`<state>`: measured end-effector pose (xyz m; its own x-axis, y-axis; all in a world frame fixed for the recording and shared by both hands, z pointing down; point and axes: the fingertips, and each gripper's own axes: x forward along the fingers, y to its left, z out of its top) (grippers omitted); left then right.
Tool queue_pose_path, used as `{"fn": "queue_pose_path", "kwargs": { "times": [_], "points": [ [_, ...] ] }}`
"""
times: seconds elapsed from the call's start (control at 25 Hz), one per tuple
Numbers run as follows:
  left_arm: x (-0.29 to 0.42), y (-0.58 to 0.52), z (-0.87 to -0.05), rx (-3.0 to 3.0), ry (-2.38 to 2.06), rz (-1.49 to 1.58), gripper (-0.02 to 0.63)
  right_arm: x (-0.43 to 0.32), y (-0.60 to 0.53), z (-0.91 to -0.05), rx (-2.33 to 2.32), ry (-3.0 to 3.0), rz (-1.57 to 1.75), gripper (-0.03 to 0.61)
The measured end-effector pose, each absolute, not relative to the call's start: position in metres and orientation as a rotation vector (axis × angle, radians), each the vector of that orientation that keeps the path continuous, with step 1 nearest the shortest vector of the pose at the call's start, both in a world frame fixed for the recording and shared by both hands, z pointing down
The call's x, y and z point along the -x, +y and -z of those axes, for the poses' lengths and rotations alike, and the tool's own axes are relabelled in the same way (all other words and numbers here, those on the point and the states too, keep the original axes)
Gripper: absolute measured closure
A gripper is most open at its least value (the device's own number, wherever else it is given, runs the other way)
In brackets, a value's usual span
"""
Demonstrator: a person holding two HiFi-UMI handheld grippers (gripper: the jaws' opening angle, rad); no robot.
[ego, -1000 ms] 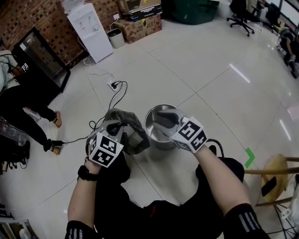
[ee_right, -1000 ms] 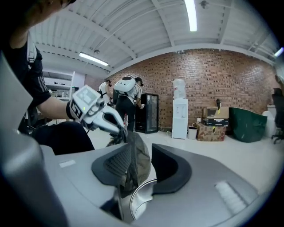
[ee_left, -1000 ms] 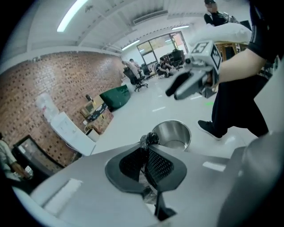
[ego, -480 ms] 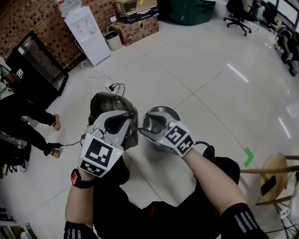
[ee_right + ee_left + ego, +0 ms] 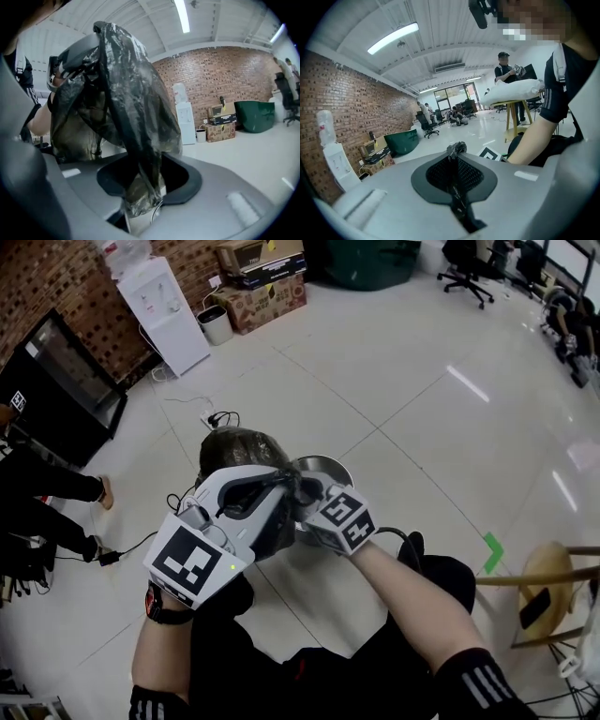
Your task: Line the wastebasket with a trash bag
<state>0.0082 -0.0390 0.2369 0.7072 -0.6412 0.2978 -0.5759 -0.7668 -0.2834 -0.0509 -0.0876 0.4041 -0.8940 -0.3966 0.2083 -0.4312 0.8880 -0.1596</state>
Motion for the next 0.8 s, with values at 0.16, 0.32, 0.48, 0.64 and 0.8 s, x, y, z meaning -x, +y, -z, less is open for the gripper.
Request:
{"fn": "queue_pose_path", "kwargs": {
  "times": [0.16,0.32,0.48,0.64,0.8],
  "points": [
    [0.005,-0.053,-0.246,2.738,1.04,0.577,0.608,0.019,-0.105,-0.399,-0.798,-2.816,-0.27,0.572],
    [0.033,-0.075,-0.269,2.711,1.125,0.645,0.608,-0.026,-0.118,-0.394,-0.907,-2.723,-0.237,0.572],
    [0.054,-0.092,-0.301,2.69,1.173,0.724,0.609,-0.065,-0.125,-0.401,-0.944,-2.584,-0.198,0.572],
    [0.061,-0.101,-0.318,2.678,1.209,0.784,0.609,-0.085,-0.119,-0.417,-0.864,-2.45,-0.191,0.572],
    [0.065,-0.114,-0.339,2.591,1.218,0.893,0.609,-0.105,-0.12,-0.428,-0.86,-2.395,-0.249,0.572]
  ]
}}
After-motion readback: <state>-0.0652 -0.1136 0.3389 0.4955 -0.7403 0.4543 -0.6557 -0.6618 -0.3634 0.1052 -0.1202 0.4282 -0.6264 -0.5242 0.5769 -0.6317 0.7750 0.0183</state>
